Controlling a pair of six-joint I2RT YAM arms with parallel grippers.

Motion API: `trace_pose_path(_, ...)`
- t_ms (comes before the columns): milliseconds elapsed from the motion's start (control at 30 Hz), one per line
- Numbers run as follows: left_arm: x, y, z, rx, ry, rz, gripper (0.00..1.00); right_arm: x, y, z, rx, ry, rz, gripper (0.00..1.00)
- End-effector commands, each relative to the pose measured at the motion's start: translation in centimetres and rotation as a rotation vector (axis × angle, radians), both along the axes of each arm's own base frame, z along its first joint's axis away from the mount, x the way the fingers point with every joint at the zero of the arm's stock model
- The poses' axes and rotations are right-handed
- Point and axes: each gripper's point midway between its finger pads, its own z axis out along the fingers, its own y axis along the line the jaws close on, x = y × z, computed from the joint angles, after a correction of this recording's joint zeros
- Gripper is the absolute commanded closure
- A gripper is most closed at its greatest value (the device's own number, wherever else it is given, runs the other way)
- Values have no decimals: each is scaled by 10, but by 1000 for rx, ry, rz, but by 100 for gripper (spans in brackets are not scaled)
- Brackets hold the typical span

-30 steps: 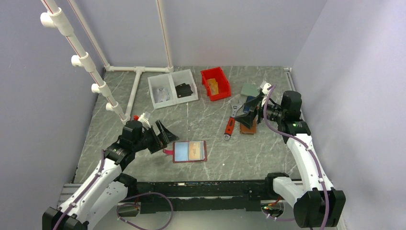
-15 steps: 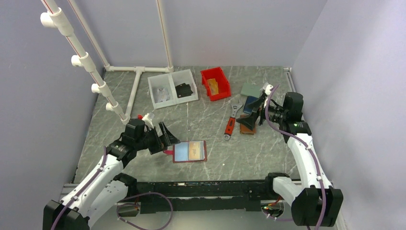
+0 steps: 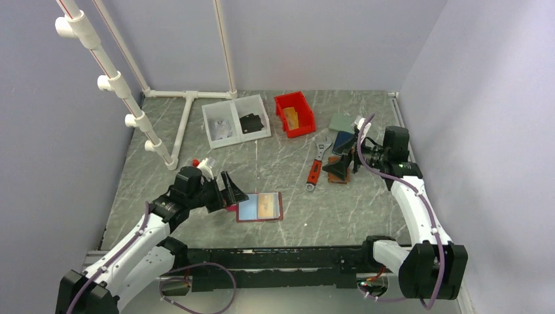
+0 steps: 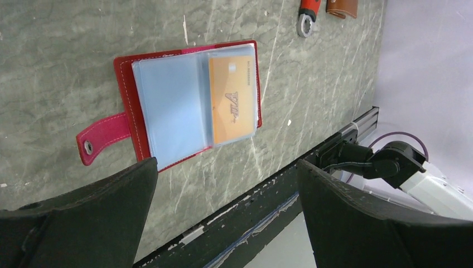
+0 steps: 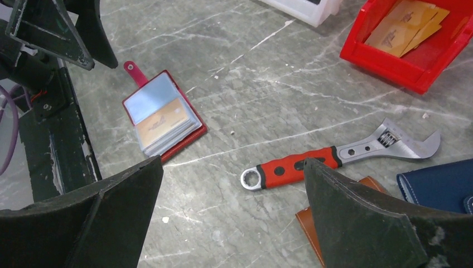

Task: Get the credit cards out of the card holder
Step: Remove the credit card from the card holder.

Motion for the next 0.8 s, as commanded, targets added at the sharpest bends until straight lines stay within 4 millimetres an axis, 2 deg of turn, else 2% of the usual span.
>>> trace_pose_path(0,6,-11,10,-66,-59,-31,0,4,0,0,-14,-27,32,1)
trace_pose_path(167,4,-14,11,-117,-67,-26,1,-2,8,-4,-14,-17,80,0)
trace_pose_path(400,7,-22,28,-168,-118,-55,1,-10,28,-20,-78,-10,156,0)
trace_pose_path(767,9,-17,16,-143,-89,-17,2,-29,65,-42,-166,-15,297,0)
